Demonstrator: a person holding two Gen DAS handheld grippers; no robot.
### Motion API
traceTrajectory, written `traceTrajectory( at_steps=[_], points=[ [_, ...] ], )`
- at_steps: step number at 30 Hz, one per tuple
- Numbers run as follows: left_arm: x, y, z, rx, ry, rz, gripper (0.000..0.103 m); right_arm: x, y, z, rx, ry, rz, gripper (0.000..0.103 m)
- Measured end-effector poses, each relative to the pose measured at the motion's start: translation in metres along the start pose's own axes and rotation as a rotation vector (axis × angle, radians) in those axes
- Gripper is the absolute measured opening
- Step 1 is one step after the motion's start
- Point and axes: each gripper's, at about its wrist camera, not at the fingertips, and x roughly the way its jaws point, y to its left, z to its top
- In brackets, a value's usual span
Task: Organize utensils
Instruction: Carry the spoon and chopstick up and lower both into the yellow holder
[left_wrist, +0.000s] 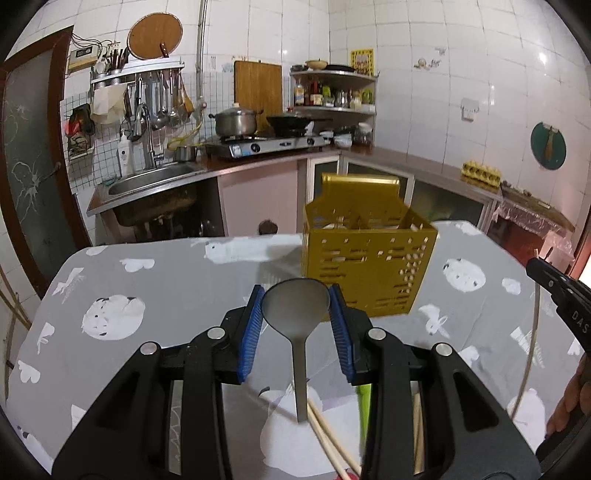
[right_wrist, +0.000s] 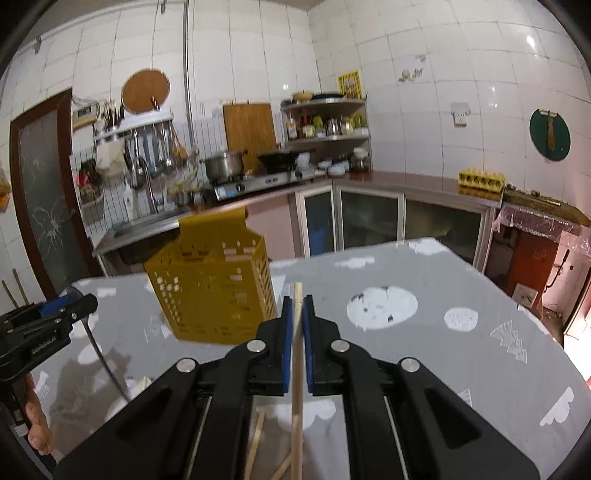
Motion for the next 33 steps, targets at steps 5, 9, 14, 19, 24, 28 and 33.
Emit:
traceTrajectory(
  at_steps=[5, 9, 14, 19, 24, 28, 33],
  points=[
    [-0.009, 0.001, 0.012, -0.018, -0.055, -0.007, 0.034, -0.01, 0.003, 0.016, -0.001, -0.088, 0.002, 0.006],
    [-0.009, 0.004, 0.026, -0.05, -0.075, -0.02, 0.034, -0.01, 0.005, 0.036, 0.009, -0.136, 0.01, 0.006],
    [-0.014, 0.01, 0.059, -0.079, -0.132, -0.025, 0.034, -0.012, 0.014, 0.071, -0.006, -0.215, 0.028, 0.006],
    [-0.016, 0.01, 0.102, -0.091, -0.189, -0.043, 0.034, -0.015, 0.033, 0.115, -0.037, -0.289, 0.05, 0.006],
    [-0.004, 0.009, 0.147, -0.121, -0.226, -0.081, 0.034, -0.006, 0.052, 0.155, -0.046, -0.329, 0.072, 0.006],
    [0.011, 0.001, 0.17, -0.112, -0.237, -0.087, 0.034, 0.01, 0.064, 0.177, -0.048, -0.345, 0.082, 0.006],
    [0.044, -0.009, 0.181, -0.071, -0.231, -0.066, 0.034, 0.043, 0.072, 0.186, -0.051, -0.334, 0.08, 0.006]
  ],
)
